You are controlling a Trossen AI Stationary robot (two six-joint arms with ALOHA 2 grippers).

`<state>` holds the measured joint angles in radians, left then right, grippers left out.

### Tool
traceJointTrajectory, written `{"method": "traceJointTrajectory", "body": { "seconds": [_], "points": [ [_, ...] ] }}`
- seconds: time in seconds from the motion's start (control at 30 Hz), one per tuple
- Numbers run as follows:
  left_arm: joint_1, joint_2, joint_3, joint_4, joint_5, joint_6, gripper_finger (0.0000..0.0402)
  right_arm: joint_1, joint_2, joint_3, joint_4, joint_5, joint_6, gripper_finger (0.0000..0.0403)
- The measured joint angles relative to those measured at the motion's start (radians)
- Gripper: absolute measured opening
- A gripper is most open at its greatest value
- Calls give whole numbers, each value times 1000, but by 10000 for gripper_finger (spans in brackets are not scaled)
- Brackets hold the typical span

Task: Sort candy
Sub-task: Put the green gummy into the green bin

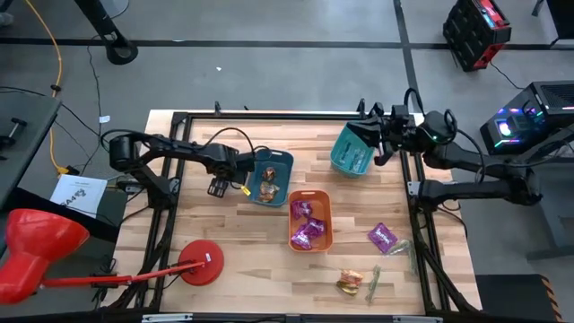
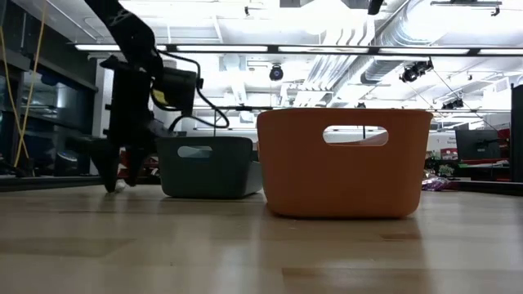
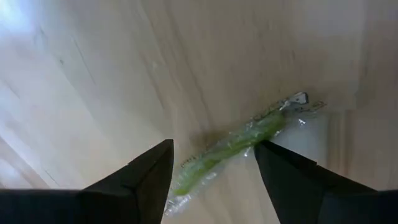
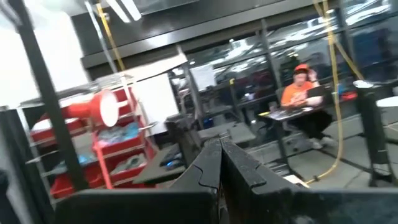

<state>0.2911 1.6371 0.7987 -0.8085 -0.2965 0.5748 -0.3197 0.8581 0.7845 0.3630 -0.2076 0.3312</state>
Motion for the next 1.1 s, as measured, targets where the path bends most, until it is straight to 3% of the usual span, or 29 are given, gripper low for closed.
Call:
{"method": "traceJointTrajectory", "body": {
  "seconds": [0.17, 0.33, 0.37, 0.57, 0.8, 0.93, 1.1],
  "points": [
    [13, 52, -13, -8, 37, -16, 184, 52, 0, 0, 1, 107, -18, 0],
    [28, -2, -26, 2, 118, -226, 35, 112, -1, 0, 1, 217, -16, 0],
    [36, -30, -34, 14, 138, -281, 21, 123, -2, 0, 1, 235, -8, 0],
    [49, -300, -84, -30, 172, -438, 5, 164, -41, 0, 2, 275, 8, 0],
    [-28, -583, 26, 44, 142, -791, 2, 165, -154, 0, -70, 272, -44, 0],
    [-71, -551, 95, 282, 77, -852, 1, 165, -203, 0, -127, 268, -70, 0],
    [-103, -262, 248, 448, 75, -830, 1, 165, -218, 0, -133, 258, -87, 0]
  ]
}}
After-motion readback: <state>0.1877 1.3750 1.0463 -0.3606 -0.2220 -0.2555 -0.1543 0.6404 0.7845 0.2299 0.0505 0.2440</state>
